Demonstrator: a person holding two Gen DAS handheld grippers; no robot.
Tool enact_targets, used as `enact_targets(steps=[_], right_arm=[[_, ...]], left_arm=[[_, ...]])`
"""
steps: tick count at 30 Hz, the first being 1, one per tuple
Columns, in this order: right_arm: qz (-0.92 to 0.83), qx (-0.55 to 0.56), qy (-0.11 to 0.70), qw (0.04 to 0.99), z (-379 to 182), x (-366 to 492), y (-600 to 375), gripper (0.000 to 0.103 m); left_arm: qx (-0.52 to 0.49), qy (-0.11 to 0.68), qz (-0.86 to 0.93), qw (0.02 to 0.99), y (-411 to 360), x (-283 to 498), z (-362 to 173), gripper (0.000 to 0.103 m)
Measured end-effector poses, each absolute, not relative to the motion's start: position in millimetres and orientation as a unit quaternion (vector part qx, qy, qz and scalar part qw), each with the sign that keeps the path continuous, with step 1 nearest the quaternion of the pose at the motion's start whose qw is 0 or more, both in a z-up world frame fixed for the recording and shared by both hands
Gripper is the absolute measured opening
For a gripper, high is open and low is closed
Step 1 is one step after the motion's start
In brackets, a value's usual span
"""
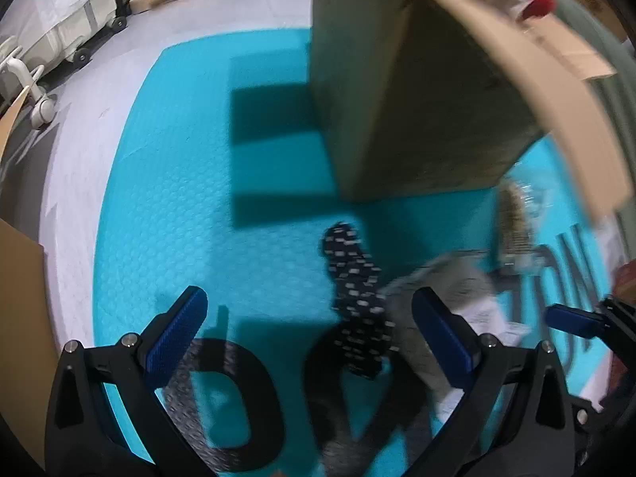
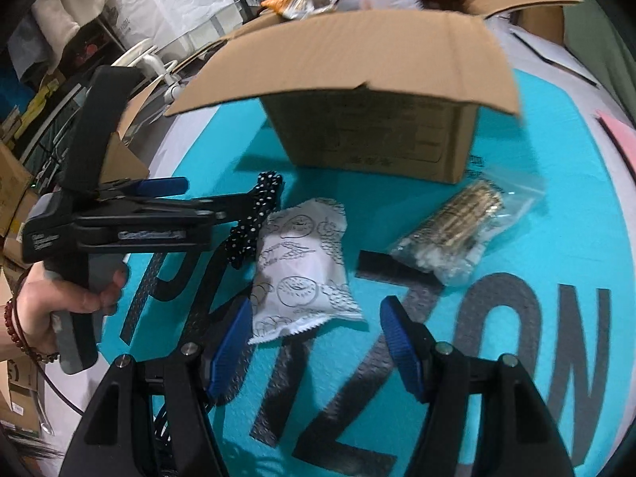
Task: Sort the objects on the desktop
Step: 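Grasp the polka-dot scrunchie with the left tool while the right tool grasps the white bread pouch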
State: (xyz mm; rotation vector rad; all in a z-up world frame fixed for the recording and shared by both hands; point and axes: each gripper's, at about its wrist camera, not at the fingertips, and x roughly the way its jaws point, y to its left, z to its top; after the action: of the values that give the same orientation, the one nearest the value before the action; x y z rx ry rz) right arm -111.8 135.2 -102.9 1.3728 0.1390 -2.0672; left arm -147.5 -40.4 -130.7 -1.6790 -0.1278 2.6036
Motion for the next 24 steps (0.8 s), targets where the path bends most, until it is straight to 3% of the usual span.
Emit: enact_targets(steps=[20,24], right_arm=[[-0.774,0.529,0.097,0.334,-145,-131,79,0.073],[-0.773,0.531,0.087,0.336,-150,-131,83,0.070]], left_arm=[[-0.568,-0.030,0.823,0.009,-56,-175,-166,0.103],[-0.566,-0.025,0.824,0.019,-54,-172,-165,0.097]])
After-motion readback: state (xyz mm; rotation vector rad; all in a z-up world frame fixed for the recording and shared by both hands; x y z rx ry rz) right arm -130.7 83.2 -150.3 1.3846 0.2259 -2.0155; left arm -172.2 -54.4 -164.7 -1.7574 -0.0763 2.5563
